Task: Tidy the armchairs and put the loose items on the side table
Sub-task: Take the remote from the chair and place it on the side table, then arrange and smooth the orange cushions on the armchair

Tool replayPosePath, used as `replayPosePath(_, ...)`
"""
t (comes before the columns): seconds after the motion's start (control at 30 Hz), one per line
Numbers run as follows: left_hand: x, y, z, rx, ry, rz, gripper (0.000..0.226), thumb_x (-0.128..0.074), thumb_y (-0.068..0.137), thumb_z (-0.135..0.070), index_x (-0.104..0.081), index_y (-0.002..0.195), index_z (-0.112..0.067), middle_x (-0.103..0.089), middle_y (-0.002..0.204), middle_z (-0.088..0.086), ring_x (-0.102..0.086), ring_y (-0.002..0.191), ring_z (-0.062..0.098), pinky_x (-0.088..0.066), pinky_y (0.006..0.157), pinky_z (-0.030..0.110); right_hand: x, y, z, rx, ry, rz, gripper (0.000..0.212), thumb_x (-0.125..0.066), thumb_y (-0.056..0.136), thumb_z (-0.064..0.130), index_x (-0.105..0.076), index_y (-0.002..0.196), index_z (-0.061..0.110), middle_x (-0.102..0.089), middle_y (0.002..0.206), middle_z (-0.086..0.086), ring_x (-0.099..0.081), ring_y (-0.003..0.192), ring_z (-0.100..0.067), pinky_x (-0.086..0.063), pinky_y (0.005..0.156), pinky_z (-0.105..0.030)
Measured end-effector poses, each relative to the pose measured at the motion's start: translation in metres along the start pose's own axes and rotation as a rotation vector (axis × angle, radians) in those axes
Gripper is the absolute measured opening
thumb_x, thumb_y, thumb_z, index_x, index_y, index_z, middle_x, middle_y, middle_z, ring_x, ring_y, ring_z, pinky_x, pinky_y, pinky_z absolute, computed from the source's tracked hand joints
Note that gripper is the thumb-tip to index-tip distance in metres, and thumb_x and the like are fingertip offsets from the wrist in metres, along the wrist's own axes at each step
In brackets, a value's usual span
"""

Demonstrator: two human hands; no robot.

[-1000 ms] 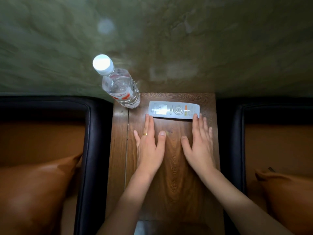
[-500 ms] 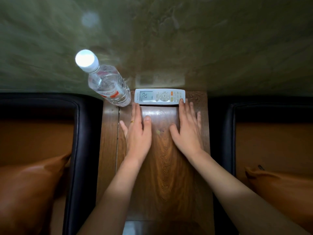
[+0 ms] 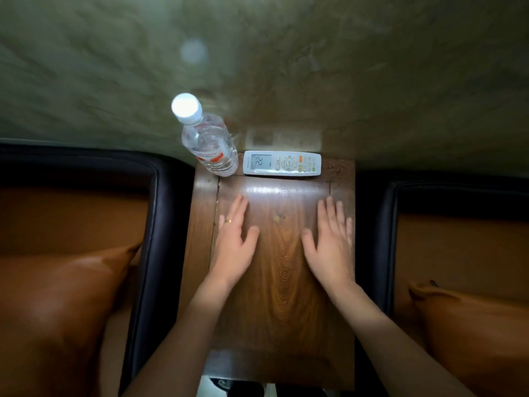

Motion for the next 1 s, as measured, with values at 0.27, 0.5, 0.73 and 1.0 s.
replayPosePath(0.27,0.016,-0.140,0.049,0.233,0.006,0.063,0.054,-0.055,0.096,-0.013,-0.045,0.147,-0.026,-0.026,0.157,-0.027,-0.031,0.145,0.005,-0.029,0.116,0.027,-0.023,-0.112,-0.002,-0.119,-0.122,0.320,0.080,-0.046,0.097,0.034,-0.001,0.161,0.020,0.012,0.168,-0.004,0.016,0.154,-0.023,0.002,0.125,-0.046)
replayPosePath(0.5,0.035,-0.243,0.065,0.597,-0.341,0.015,0.069,-0.058,0.098,-0.033,-0.021,0.156,-0.036,-0.032,0.157,-0.006,-0.035,0.143,0.020,-0.036,0.114,0.046,-0.034,-0.191,0.033,-0.078,-0.221,0.598,0.075,-0.052,0.096,0.038,-0.017,0.160,0.020,0.002,0.169,-0.009,-0.002,0.154,-0.037,-0.027,0.118,-0.050)
replayPosePath(0.73,0.063,-0.309,0.075,0.661,-0.402,-0.134,0.049,-0.056,0.099,-0.031,-0.043,0.146,-0.023,-0.054,0.137,-0.002,-0.052,0.123,0.013,-0.043,0.106,0.034,-0.046,-0.211,0.106,0.125,-0.155,0.789,0.036,-0.054,0.098,0.029,-0.059,0.129,0.012,-0.062,0.119,-0.006,-0.059,0.108,-0.025,-0.046,0.087,-0.032)
replayPosePath(1.0,0.121,-0.436,0.148,0.769,-0.593,-0.428,0.035,-0.060,0.097,-0.029,-0.057,0.131,-0.022,-0.061,0.125,0.001,-0.061,0.109,0.017,-0.046,0.081,0.025,-0.087,-0.276,0.170,0.377,-0.375,1.027,0.048,-0.056,0.092,0.036,-0.055,0.136,0.016,-0.061,0.133,-0.007,-0.058,0.121,-0.028,-0.046,0.104,-0.038)
Point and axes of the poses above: each hand's wrist, its own y-axis towards the middle knuckle, its own x-axis out of the back of the hand, z = x × y, the point moved 9 cm from there along y, towards the middle knuckle
